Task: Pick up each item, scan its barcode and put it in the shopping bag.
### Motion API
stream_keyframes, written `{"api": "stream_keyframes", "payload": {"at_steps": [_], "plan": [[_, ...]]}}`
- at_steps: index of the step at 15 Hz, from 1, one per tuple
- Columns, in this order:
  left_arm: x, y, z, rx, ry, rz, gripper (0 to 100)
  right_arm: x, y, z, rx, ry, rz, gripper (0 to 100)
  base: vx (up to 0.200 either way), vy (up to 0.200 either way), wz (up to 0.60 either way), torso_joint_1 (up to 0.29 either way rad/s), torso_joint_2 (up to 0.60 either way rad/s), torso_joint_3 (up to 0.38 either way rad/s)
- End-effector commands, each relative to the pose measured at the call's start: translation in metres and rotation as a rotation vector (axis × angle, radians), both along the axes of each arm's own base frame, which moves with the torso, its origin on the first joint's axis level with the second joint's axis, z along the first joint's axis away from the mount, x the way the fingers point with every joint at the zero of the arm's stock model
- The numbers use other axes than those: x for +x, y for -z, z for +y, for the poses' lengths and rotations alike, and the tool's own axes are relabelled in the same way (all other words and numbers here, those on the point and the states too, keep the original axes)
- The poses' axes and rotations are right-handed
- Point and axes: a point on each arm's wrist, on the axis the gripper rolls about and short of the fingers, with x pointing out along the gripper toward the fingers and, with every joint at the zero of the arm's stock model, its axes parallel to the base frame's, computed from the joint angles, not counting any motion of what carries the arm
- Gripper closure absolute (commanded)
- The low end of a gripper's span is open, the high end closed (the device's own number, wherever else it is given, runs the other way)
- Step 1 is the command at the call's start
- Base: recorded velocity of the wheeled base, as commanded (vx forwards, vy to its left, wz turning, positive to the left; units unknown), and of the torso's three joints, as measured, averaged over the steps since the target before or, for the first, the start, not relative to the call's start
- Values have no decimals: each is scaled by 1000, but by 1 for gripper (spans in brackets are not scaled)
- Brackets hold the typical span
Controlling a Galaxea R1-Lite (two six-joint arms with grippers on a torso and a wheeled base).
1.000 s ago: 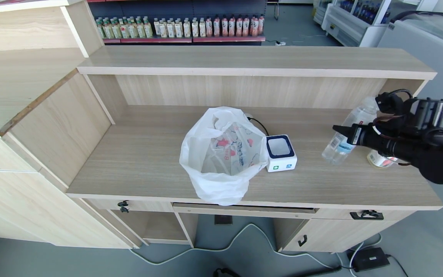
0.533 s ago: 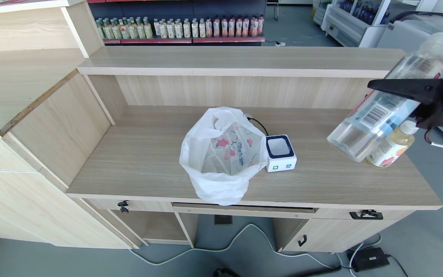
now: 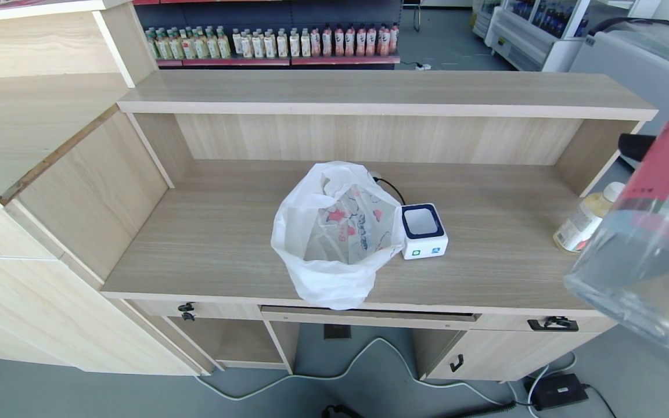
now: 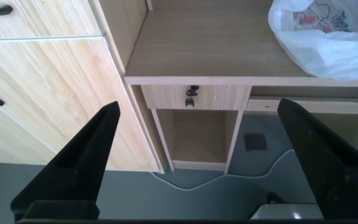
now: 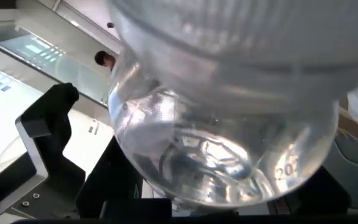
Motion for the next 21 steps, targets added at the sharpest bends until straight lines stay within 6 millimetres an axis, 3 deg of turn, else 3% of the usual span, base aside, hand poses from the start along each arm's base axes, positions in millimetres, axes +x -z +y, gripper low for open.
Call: {"api": "stream_keyframes", "payload": {"at_steps": [1, 4, 9, 21], "plan": [[0, 0, 0, 0, 0, 0, 0, -15, -4, -1, 6, -50, -29, 100, 0, 0, 0, 0, 0, 0], [0, 0, 0, 0, 0, -2, 0, -21, 0, 0, -9, -95, -60, 100, 0, 0, 0, 0, 0, 0], [0, 0, 0, 0, 0, -2, 0, -38, 24, -5, -33, -92, -64, 100, 0, 0, 0, 0, 0, 0], [0, 0, 0, 0, 0, -2, 0, -47, 28, -11, -34, -53, -67, 100, 0, 0, 0, 0, 0, 0]]}}
